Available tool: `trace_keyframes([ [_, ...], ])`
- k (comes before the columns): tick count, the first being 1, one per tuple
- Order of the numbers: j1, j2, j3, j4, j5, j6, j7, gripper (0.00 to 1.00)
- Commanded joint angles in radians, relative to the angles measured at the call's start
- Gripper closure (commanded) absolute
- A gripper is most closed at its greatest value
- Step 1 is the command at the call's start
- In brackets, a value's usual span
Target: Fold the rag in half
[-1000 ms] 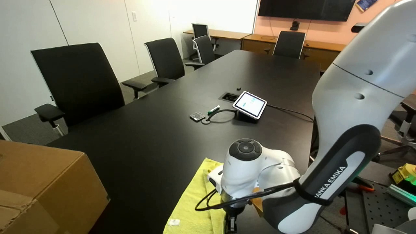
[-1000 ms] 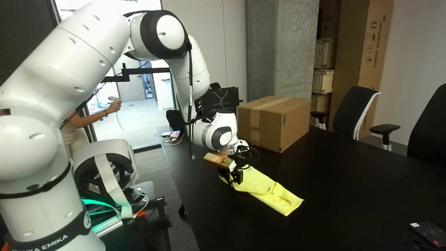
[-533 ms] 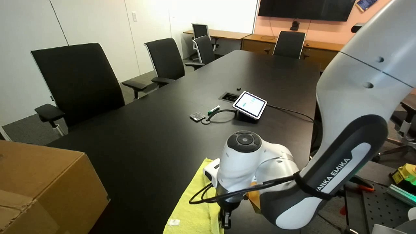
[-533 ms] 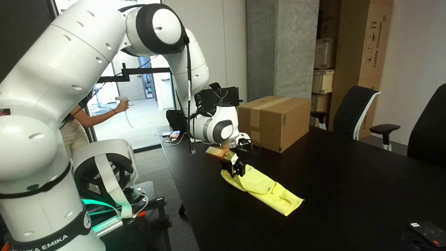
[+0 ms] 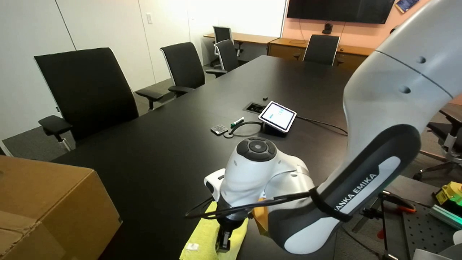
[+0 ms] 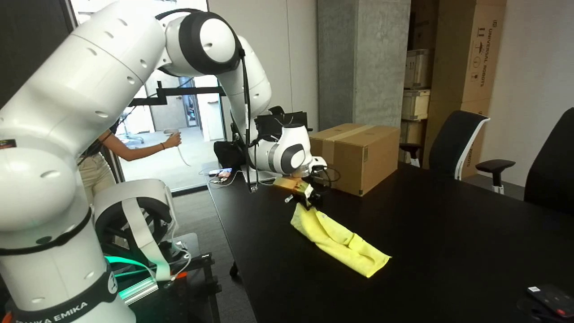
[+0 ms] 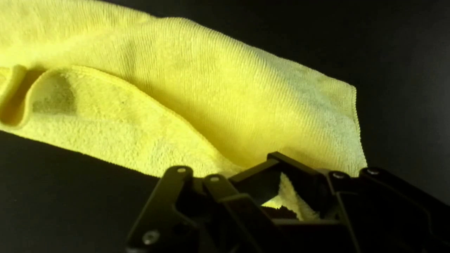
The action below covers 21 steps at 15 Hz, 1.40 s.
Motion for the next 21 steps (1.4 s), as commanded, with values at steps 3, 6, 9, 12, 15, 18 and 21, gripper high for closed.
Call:
trace_keyframes([
  [3,0.004,0.137,0.016,0.199,-0.016,0.006,0.016,1.0],
  [6,0.013,0.195,0.007,0.267,-0.01,0.009,0.032,1.0],
  [9,0.013,0.235,0.001,0.32,0.001,0.018,0.056,0.99],
  [12,0.017,0.263,-0.01,0.368,0.012,0.034,0.097,1.0],
  [15,0.025,0.276,-0.026,0.403,0.025,0.046,0.15,0.99],
  [18,0.039,0.281,-0.053,0.437,0.025,0.021,0.19,0.73],
  [21,0.045,0.269,-0.069,0.437,0.022,0.02,0.211,0.49],
])
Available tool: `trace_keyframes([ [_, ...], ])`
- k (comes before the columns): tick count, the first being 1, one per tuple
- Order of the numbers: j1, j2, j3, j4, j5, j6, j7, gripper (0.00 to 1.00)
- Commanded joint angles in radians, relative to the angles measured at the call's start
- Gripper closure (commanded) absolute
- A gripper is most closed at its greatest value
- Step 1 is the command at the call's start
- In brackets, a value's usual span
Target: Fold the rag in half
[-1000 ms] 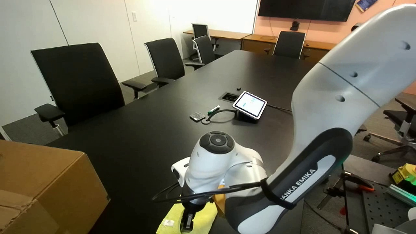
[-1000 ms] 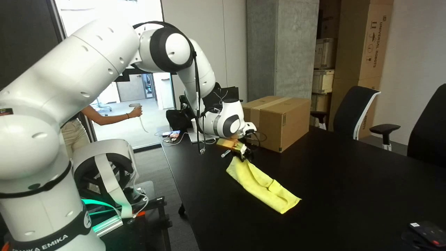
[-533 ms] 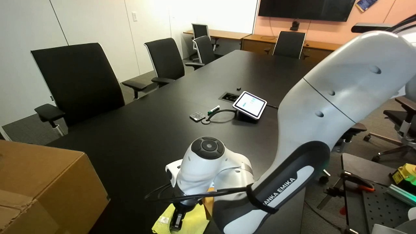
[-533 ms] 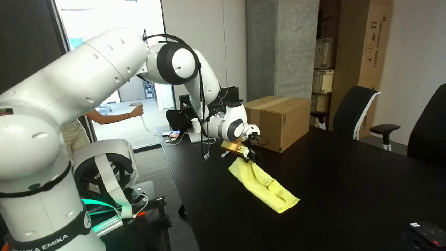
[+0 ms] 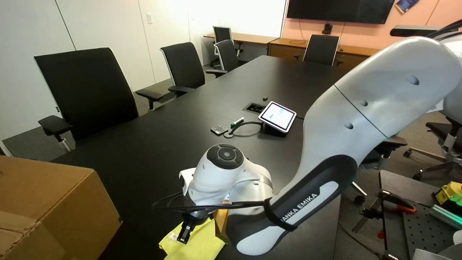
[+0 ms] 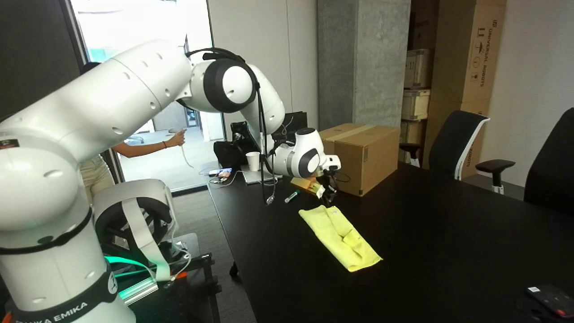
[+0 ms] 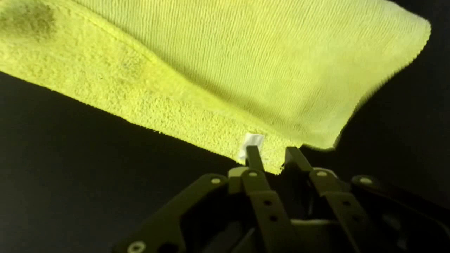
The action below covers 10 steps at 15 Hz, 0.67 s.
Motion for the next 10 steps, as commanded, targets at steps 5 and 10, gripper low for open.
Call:
trace_keyframes([
  [5,-0.044,-0.12,0.013,-0.097,0.022,-0.132,-0.009,0.12],
  [10,-0.105,-0.353,0.001,-0.339,0.024,-0.414,0.023,0.0],
])
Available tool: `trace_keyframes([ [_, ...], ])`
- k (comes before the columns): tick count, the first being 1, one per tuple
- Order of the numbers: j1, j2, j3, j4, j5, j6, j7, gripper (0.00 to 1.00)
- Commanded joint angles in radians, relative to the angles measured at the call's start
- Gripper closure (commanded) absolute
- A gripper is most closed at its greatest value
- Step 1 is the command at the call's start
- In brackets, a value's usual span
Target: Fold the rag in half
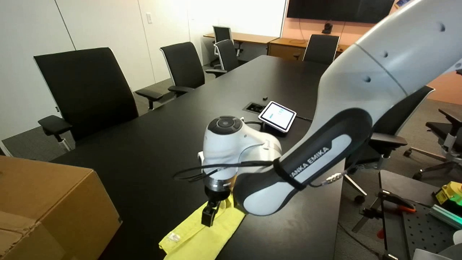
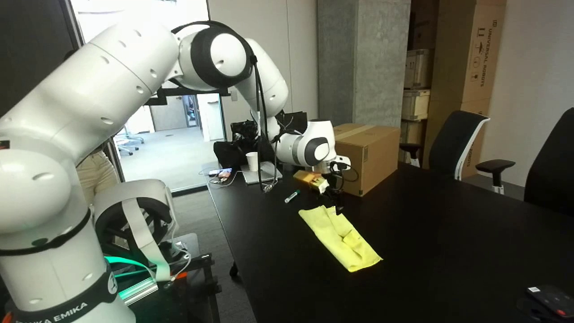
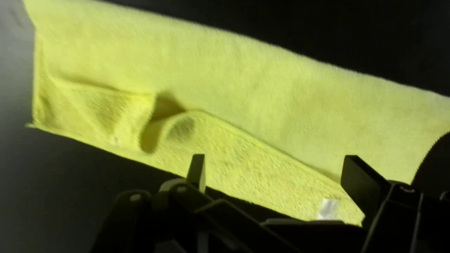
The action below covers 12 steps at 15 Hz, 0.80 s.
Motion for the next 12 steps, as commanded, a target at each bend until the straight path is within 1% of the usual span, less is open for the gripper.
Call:
trace_keyframes([
  [1,-0.063,-0.23,0.027,-0.233,0.026,-0.188,-0.004,0.0],
  [2,-0.092,-0.279,0.045,-0.271,0.044,-0.258,-0.016,0.0],
  [3,-0.118,-0.328,0.063,-0.314,0.063,-0.302,-0.033,0.0],
  [7,-0.182,-0.528,0.097,-0.487,0.118,-0.429,-0.055,0.0],
  [11,-0.224,-0.746,0.115,-0.659,0.184,-0.487,-0.082,0.0],
  [12,-0.231,-0.801,0.115,-0.704,0.197,-0.486,-0.092,0.0],
])
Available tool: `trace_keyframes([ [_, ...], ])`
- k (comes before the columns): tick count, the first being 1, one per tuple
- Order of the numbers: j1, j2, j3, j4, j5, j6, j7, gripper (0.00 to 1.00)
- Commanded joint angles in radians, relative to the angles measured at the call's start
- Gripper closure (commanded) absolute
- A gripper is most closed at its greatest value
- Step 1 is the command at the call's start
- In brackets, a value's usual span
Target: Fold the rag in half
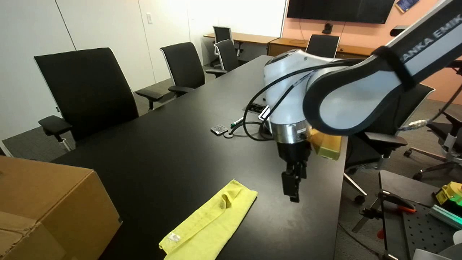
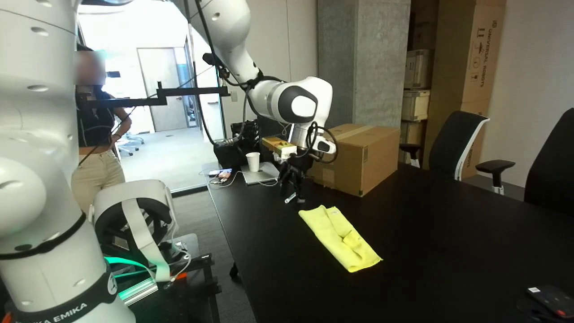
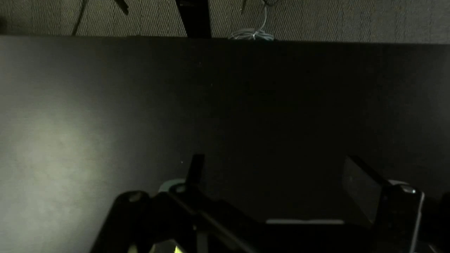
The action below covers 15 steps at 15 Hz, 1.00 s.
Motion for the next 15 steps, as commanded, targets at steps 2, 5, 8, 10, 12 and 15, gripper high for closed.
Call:
trace_keyframes([
  [2,-0.047,-0.307,0.016,-0.235,0.083,-0.021,-0.068,0.0],
  [5,-0.064,-0.472,-0.001,-0.337,0.065,-0.004,-0.119,0.0],
  [8,-0.092,-0.638,-0.039,-0.392,0.05,-0.018,-0.228,0.0],
  [10,-0.089,-0.55,-0.03,-0.336,0.053,-0.023,-0.198,0.0],
  [12,-0.104,-0.638,-0.059,-0.361,0.052,-0.031,-0.256,0.0],
  [15,-0.106,-0.681,-0.067,-0.386,0.052,-0.033,-0.271,0.0],
])
